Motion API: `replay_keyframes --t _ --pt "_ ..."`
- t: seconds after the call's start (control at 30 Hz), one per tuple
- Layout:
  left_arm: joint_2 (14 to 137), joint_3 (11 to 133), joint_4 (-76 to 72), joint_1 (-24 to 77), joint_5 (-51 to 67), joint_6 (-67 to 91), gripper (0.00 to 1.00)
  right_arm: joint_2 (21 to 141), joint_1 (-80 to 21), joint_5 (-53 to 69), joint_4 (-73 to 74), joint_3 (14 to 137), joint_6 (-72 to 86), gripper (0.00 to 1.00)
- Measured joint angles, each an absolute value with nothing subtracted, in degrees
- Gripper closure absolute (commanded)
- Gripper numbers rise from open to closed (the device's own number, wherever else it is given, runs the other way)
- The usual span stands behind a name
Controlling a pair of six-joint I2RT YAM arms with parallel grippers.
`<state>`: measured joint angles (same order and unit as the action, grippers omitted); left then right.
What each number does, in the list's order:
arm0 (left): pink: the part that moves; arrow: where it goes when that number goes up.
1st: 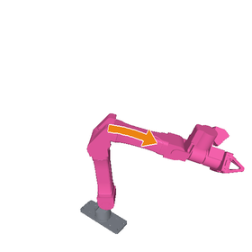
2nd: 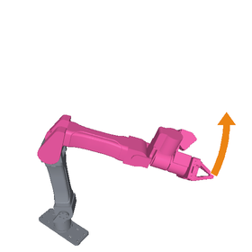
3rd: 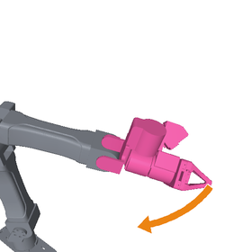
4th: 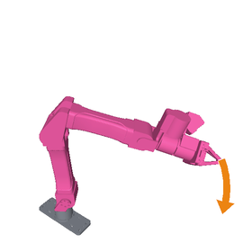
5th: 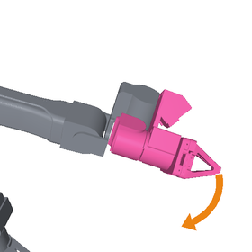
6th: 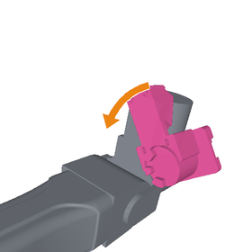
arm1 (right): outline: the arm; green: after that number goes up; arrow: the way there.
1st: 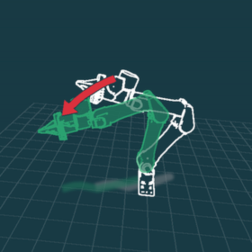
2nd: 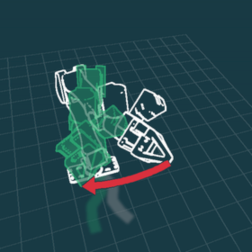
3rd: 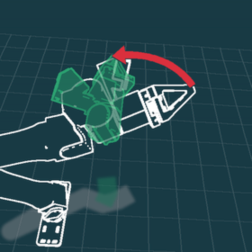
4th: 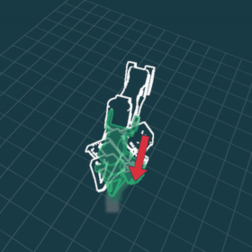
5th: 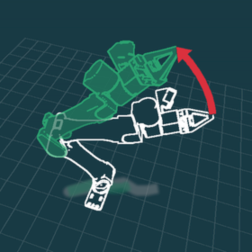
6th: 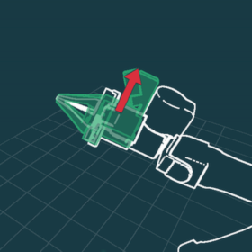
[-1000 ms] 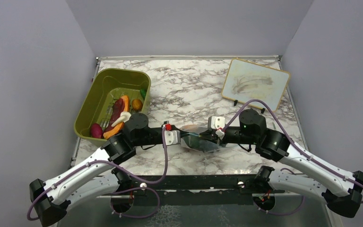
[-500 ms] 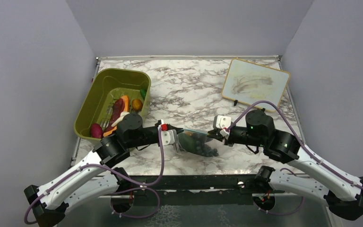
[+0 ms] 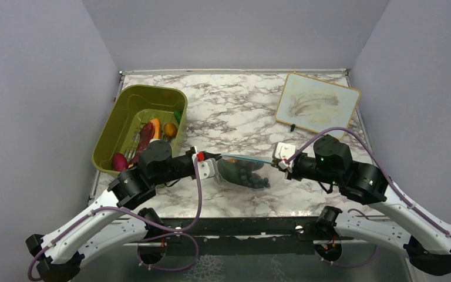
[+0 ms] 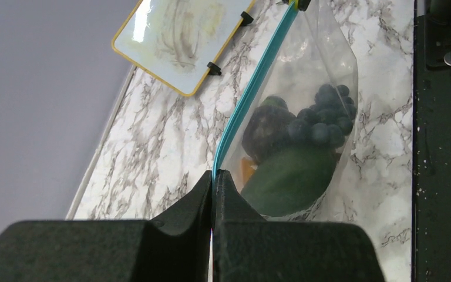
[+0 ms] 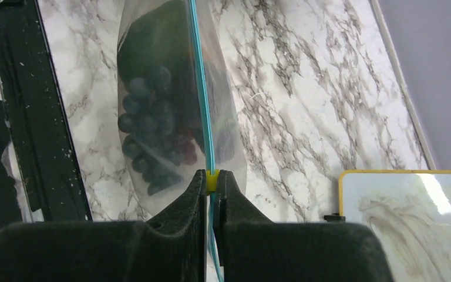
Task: Place the food in the zip-top bag and seal the zipper
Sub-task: Zip the zipper food storage bag at the center of the board.
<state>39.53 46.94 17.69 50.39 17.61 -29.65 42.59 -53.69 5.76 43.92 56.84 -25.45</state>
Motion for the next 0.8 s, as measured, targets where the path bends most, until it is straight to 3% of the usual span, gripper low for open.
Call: replay_keyframes --t 0.47,0.8 --pt "35.33 46.06 19.38 50.39 11.88 -30.68 1.00 41.39 -53.95 -5.58 55.13 61.95 -25.98 0.99" --pt "35.55 45.82 18.59 50.72 12.43 -30.35 1.00 41.71 -54.06 -2.98 60.58 65.65 -25.76 0.99"
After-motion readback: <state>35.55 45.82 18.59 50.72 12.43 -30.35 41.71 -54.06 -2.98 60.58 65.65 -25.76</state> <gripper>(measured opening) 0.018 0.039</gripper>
